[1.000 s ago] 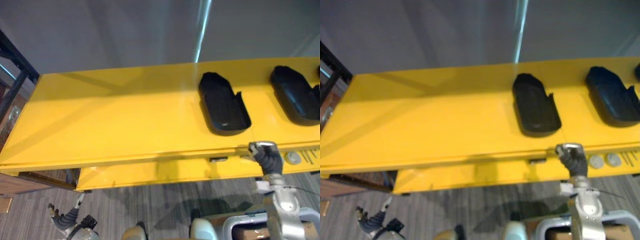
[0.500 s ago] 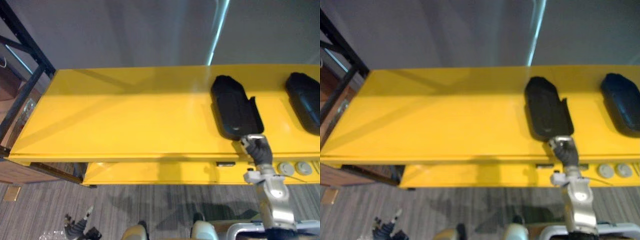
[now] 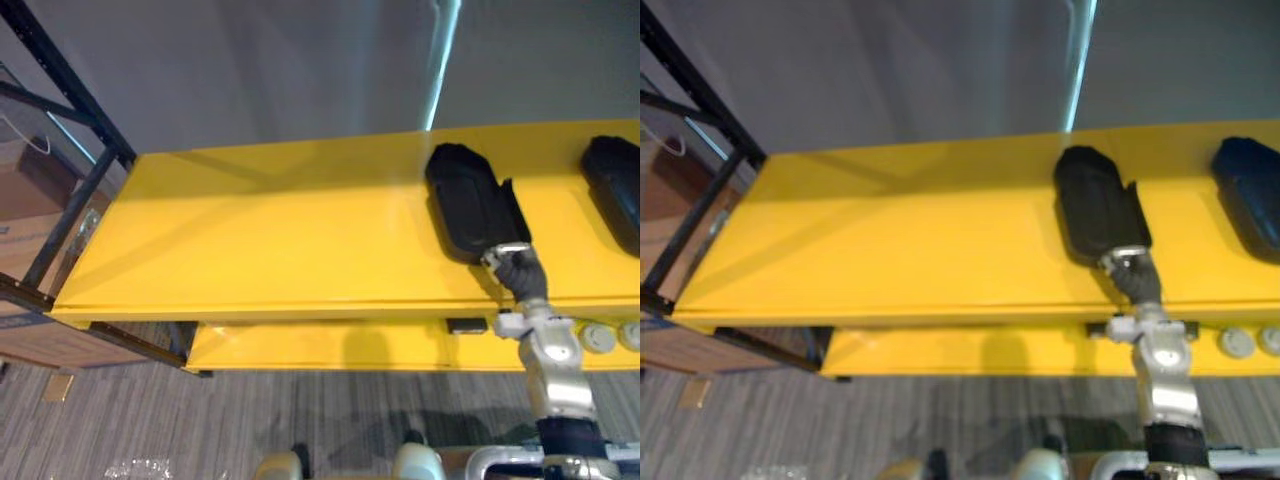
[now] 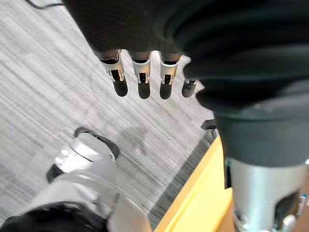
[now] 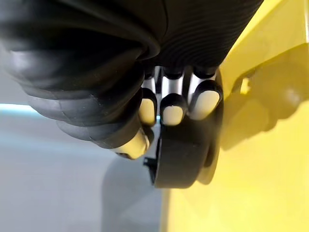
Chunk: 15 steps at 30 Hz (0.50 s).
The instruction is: Walk over and take plastic housings, then place them on the shelf
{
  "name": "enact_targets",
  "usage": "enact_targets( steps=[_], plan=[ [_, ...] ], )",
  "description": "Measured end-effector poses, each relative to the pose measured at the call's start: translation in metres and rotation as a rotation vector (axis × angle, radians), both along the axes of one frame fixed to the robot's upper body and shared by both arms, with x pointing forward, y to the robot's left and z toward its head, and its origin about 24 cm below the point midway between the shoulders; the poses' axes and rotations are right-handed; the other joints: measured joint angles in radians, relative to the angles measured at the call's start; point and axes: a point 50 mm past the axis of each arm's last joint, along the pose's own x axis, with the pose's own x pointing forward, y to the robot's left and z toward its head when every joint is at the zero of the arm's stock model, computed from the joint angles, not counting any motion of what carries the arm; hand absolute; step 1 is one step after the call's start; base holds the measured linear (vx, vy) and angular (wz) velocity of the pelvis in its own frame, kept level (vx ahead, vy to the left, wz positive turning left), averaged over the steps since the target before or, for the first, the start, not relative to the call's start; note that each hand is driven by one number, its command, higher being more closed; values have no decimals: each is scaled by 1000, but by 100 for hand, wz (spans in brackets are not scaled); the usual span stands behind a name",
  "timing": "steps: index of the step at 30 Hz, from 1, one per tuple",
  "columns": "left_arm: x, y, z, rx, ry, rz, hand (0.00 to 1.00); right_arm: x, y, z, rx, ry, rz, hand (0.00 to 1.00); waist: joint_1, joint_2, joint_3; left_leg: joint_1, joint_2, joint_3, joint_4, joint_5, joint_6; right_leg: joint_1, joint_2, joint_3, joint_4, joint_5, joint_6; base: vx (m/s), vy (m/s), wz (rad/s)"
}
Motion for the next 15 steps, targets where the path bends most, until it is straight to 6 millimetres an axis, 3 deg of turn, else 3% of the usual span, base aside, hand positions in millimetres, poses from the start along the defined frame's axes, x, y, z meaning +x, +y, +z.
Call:
enact_targets(
  steps=[5,15],
  plan=[
    [-8,-1,-2,-8,31,6,0,10,-6,9,-10,-19,-23,100,0,13,9,-12,-2,-6,1,3,0,-2,-2,-7,0,0,1,-19,-2,4],
    [-6,-1,-2,-4,24,3,0,27,-10,25,-18,-48,-24,100,1,28,25,-12,-15,-32,-14,22,1,0,-18,-30,3,0,2,3,1,7]
  ],
)
